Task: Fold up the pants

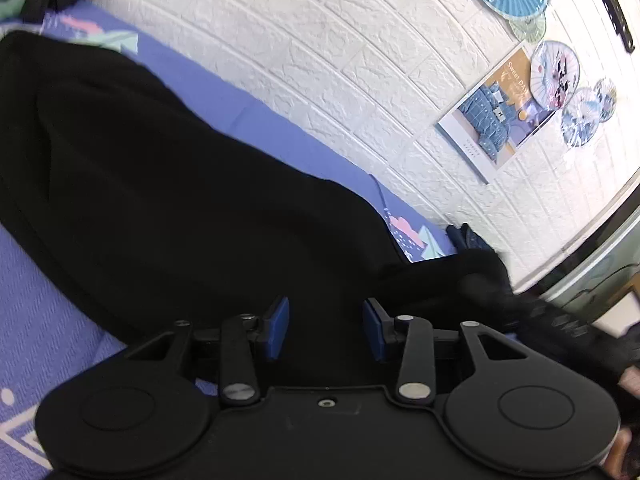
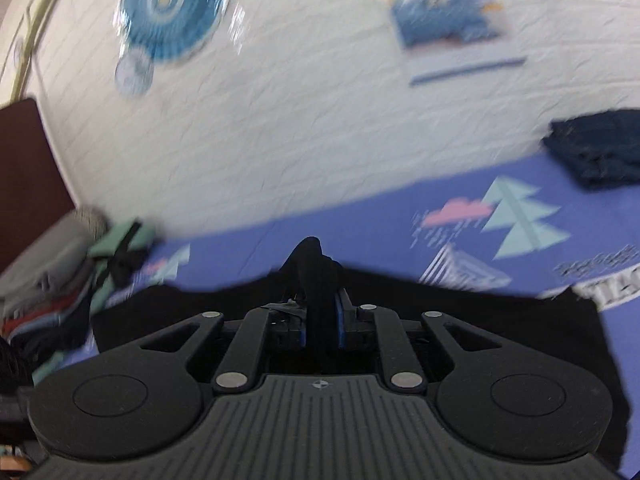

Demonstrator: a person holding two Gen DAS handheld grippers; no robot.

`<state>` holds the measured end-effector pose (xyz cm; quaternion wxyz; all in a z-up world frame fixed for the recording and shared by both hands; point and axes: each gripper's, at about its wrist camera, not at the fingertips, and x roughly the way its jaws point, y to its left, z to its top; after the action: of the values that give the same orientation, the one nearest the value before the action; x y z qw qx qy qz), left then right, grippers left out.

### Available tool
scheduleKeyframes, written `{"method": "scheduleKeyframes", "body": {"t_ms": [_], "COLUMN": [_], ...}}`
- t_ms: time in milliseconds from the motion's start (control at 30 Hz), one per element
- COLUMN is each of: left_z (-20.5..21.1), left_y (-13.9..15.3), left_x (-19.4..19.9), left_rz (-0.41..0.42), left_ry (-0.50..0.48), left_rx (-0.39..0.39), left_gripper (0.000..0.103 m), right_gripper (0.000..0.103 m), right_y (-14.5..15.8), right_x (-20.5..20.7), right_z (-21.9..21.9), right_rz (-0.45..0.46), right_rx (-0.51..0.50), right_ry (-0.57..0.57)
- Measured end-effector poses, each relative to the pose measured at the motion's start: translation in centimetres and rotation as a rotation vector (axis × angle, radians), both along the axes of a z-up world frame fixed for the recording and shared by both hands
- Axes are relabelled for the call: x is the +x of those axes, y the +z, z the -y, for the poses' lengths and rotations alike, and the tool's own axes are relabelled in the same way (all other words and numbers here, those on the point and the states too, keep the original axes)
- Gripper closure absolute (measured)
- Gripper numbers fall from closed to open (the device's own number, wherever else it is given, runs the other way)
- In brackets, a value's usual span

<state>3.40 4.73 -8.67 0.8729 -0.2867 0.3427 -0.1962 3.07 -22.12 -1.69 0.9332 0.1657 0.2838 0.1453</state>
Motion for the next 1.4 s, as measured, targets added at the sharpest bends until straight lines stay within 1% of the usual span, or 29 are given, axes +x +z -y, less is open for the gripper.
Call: {"method": "scheduleKeyframes", "body": {"t_ms": [67, 133, 267, 333, 367, 400, 467, 500, 533, 567, 600, 633, 667, 700, 733, 800, 900, 1000, 1067, 1100, 1167, 1200, 1233, 1300, 1367, 1400], "left_z": [-0.7, -1.1, -2.0, -2.5, -2.6, -2.8, -3.1, -3.1, -3.1, -3.0, -2.9, -2.7, -2.5, -2.2, -1.9, -1.0, 0.9, 2.6, 4.0, 4.5, 5.6, 5.9, 6.1, 6.5, 6.1, 5.7], "left_y": [-0.3, -0.4, -0.4, -0.5, -0.6, -0.8, -1.0, -1.1, -1.1, -1.0, -0.8, -0.7, -0.6, -0.5, -0.4, -0.3, -0.3, -0.5, -0.6, -0.6, -0.7, -0.9, -1.0, -0.7, -0.3, -0.1], "left_x": [-0.1, 0.1, 0.1, 0.1, 0.2, 0.4, 0.6, 0.6, 0.6, 0.6, 0.6, 0.6, 0.8, 1.0, 1.3, 1.8, 3.0, 3.7, 3.9, 3.8, 3.9, 4.0, 4.0, 3.9, 3.7, 3.9], "left_rz": [-0.010, -0.013, -0.007, -0.008, -0.013, -0.022, -0.041, -0.047, -0.051, -0.051, -0.049, -0.047, -0.048, -0.049, -0.049, -0.044, -0.041, -0.049, -0.034, -0.022, 0.001, 0.007, 0.017, 0.051, 0.084, 0.087], "left_ry": [-0.011, -0.009, 0.012, 0.027, 0.035, 0.042, 0.054, 0.054, 0.050, 0.043, 0.033, 0.021, 0.009, -0.003, -0.015, -0.046, -0.085, -0.133, -0.158, -0.155, -0.146, -0.147, -0.142, -0.134, -0.094, -0.082], "left_rx": [-0.031, -0.049, -0.065, -0.072, -0.075, -0.080, -0.097, -0.103, -0.103, -0.097, -0.088, -0.078, -0.069, -0.060, -0.053, -0.034, 0.026, 0.061, 0.099, 0.135, 0.209, 0.225, 0.231, 0.274, 0.310, 0.310], "left_gripper": [0.031, 0.031, 0.031, 0.030, 0.030, 0.030, 0.030, 0.030, 0.030, 0.030, 0.028, 0.019, 0.007, 0.005, 0.005, 0.005, 0.005, 0.007, 0.017, 0.026, 0.097, 0.103, 0.103, 0.103, 0.103, 0.103], "right_gripper": [0.080, 0.080, 0.080, 0.080, 0.080, 0.079, 0.072, 0.064, 0.060, 0.059, 0.056, 0.039, 0.029, 0.019, 0.018, 0.019, 0.019, 0.020, 0.020, 0.020, 0.020, 0.021, 0.021, 0.021, 0.021, 0.021], "right_y": [0.0, 1.0, 4.2, 4.6, 4.4, 3.6, 0.8, -0.7, -2.1, -3.0, -3.0, -2.6, -2.1, -1.6, -1.3, -0.6, -0.1, -0.2, -0.7, -1.0, -1.6, -1.9, -2.2, -2.8, -3.3, -3.4], "right_x": [0.4, 0.7, 0.7, 0.5, 0.6, 0.6, 1.3, 1.6, 1.6, 1.3, 0.3, -0.4, -0.9, -1.4, -1.7, -2.1, -2.9, -3.5, -3.8, -3.8, -3.8, -3.8, -3.8, -3.6, -3.8, -3.9], "right_z": [-1.0, -1.3, -1.2, -1.8, -2.4, -3.3, -5.3, -6.2, -7.1, -7.6, -7.7, -7.7, -7.5, -7.0, -6.3, -4.6, -1.3, 2.2, 4.1, 4.8, 5.9, 6.3, 6.4, 6.4, 6.1, 5.8], "right_rz": [-0.014, 0.008, 0.143, 0.167, 0.155, 0.125, 0.001, -0.065, -0.125, -0.143, -0.086, -0.043, -0.021, 0.000, 0.019, 0.027, 0.047, 0.030, -0.006, -0.023, -0.051, -0.063, -0.076, -0.104, -0.123, -0.129], "right_rx": [-0.017, -0.020, -0.017, -0.044, -0.068, -0.100, -0.163, -0.190, -0.217, -0.237, -0.251, -0.268, -0.281, -0.280, -0.265, -0.230, -0.185, -0.154, -0.152, -0.151, -0.142, -0.140, -0.141, -0.140, -0.142, -0.144], "right_ry": [0.019, 0.007, -0.050, -0.011, 0.024, 0.077, 0.194, 0.242, 0.292, 0.317, 0.312, 0.327, 0.344, 0.338, 0.328, 0.293, 0.164, 0.037, -0.027, -0.055, -0.090, -0.096, -0.101, -0.095, -0.076, -0.065]}}
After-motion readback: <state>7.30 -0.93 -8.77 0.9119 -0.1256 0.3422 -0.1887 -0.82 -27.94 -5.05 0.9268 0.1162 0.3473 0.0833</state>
